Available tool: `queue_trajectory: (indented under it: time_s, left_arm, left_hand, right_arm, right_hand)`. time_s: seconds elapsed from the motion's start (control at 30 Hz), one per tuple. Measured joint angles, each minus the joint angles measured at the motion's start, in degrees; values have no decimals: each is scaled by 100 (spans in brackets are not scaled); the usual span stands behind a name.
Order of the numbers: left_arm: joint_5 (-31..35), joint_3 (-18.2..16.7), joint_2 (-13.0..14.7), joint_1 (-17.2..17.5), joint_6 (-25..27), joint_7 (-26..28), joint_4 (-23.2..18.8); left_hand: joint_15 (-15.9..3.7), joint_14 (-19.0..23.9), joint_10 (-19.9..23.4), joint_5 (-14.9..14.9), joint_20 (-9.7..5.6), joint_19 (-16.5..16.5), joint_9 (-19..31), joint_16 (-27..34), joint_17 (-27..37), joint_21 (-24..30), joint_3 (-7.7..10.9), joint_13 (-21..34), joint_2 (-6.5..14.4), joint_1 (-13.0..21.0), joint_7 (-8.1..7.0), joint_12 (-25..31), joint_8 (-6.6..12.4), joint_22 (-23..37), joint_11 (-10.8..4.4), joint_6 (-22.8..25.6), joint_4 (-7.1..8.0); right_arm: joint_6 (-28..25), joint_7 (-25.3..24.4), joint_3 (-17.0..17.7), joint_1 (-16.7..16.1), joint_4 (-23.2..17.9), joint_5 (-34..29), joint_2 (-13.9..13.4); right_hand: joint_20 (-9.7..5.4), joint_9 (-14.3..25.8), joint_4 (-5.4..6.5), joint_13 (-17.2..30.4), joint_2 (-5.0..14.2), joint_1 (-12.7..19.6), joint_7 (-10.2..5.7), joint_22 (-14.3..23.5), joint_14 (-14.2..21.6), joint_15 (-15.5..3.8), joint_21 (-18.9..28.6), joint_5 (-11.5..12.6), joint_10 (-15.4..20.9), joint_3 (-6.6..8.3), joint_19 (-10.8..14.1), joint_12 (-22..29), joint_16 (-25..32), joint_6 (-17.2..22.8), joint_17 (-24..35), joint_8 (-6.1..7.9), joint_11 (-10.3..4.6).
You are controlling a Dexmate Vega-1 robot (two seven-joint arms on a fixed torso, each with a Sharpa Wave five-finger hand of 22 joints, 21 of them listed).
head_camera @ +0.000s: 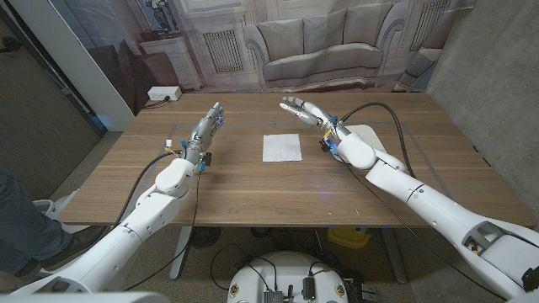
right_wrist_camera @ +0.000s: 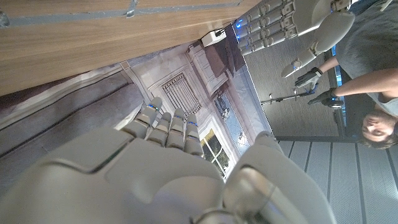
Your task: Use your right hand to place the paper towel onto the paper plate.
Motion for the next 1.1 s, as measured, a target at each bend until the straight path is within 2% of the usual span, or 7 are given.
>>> queue_trajectory:
  time_s: [0.17,0.8,1.03,1.1]
  left_arm:
    - [13,-19,-1,47,-23,42,-31]
    - [46,-41,-16,90,-101,73,-57]
    - [67,-34,-28,67,-118,66,-38]
    - [71,-31,-30,59,-120,64,-32]
  left_hand:
    - [0,0,-22,-21,32,-32,0,1,0,0,-18,0,0,0,0,0,0,0,-22,0,-18]
    - [0,0,-22,-20,0,-62,0,3,0,-43,-24,0,0,0,0,1,1,0,-22,0,-24]
    - [0,0,-21,-38,0,-62,0,4,0,-43,-24,0,25,24,0,1,1,0,-21,0,-24]
    - [0,0,-21,-42,0,-61,0,4,0,-43,-24,0,25,24,0,1,1,0,-21,0,-24]
  right_arm:
    - [-27,-46,-68,43,-6,-175,-4]
    - [-323,-298,-275,150,-131,-875,-34]
    - [-461,-366,-357,186,-187,-1159,-51]
    - [-502,-382,-389,203,-205,-1247,-55]
  right_hand:
    - [0,0,0,0,5,7,-23,0,0,0,-41,0,32,0,0,0,0,23,0,0,-32]
    - [0,0,-23,0,14,74,-31,23,42,-42,-94,0,31,23,0,0,0,31,0,0,-31]
    - [0,0,-70,0,36,98,-53,30,42,-42,-108,0,30,22,0,0,0,53,0,0,-31]
    - [0,0,-70,0,-11,144,-53,29,42,-42,-108,0,30,22,0,0,0,53,0,0,-31]
